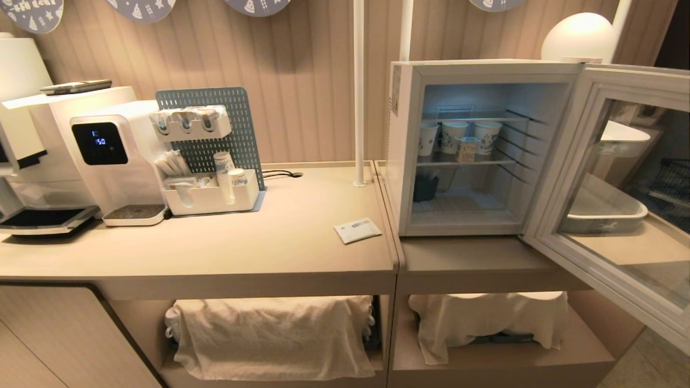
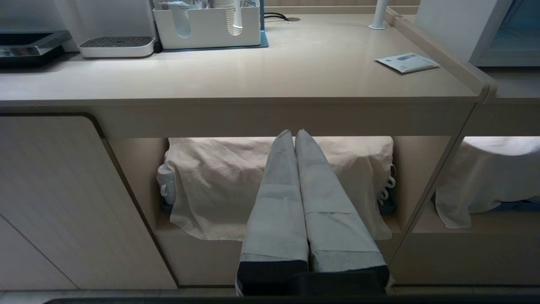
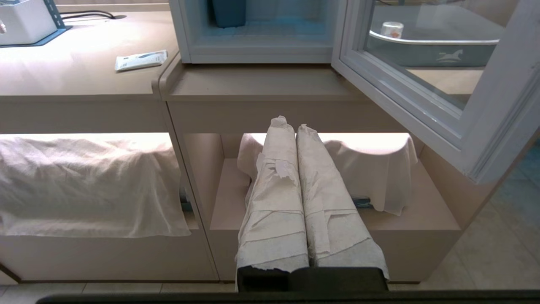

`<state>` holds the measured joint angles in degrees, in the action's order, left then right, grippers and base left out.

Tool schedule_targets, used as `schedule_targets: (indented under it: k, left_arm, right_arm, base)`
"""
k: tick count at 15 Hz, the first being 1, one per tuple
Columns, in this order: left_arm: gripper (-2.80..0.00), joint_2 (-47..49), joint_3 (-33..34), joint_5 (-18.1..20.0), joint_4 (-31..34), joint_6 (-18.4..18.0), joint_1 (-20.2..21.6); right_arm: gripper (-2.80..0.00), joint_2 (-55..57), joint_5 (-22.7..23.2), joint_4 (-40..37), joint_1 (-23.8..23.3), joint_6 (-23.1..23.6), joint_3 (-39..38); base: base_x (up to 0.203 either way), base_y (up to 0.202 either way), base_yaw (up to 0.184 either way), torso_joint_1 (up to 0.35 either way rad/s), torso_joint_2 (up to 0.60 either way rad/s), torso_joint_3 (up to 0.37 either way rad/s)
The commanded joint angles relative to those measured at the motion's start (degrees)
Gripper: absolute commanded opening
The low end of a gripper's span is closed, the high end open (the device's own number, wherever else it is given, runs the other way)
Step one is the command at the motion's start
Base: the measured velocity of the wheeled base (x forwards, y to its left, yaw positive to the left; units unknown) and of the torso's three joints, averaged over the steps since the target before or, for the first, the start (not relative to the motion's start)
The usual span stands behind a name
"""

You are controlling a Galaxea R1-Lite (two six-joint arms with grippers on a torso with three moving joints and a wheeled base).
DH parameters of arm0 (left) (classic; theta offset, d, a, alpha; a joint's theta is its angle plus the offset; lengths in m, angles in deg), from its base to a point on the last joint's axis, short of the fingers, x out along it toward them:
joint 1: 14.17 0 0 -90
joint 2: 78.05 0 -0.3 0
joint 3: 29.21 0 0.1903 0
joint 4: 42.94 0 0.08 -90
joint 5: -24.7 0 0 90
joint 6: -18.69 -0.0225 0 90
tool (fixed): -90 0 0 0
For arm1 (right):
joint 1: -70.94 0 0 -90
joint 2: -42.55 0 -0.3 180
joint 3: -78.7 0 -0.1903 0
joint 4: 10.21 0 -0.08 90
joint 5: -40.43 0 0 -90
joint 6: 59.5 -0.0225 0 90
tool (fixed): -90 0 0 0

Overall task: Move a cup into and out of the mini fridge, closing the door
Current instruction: Close the freezer door

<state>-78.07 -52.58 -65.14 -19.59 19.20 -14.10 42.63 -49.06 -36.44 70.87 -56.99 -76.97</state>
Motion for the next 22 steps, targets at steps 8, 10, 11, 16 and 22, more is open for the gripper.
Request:
schedule_targets:
  k: [8, 10, 11, 16, 22]
  left_arm:
    - [-2.80, 0.02, 0.08, 0.02, -0.06, -0.07, 0.01]
    - [-2.80, 0.00, 0.08, 0.02, 0.01, 0.02, 0.01]
    - [-2.80, -0.01, 0.02, 0.02, -0.02, -0.02, 0.01]
    - [-2.80, 0.02, 0.07, 0.02, -0.07, 0.02, 0.01]
    - [-2.80, 0.02, 0.09, 0.02, -0.02, -0.03, 0.01]
  right_arm:
    - [-2.80, 0.10, 0.09, -0.21, -0.01, 0.12, 0.09]
    - [-2.80, 0.10, 0.06, -0.21, -0.01, 0.12, 0.09]
    - [-2.80, 0.10, 0.10, -0.21, -0.01, 0.12, 0.09]
    - [-2.80, 0.10, 0.07, -0.39, -0.01, 0.12, 0.12]
    - [-2.80, 0.10, 0.01, -0.56, -0.01, 0.12, 0.18]
  base:
    - [0.000, -0.087, 0.005, 0.001, 0.00, 0.001]
    - [0.000, -0.194, 0.000, 0.002, 0.00, 0.003]
    - [0.000, -0.192, -0.002, -0.002, 0.00, 0.002]
    - [0.000, -0.194, 0.000, 0.001, 0.00, 0.000]
    - [0.000, -0.194, -0.001, 0.005, 0.00, 0.003]
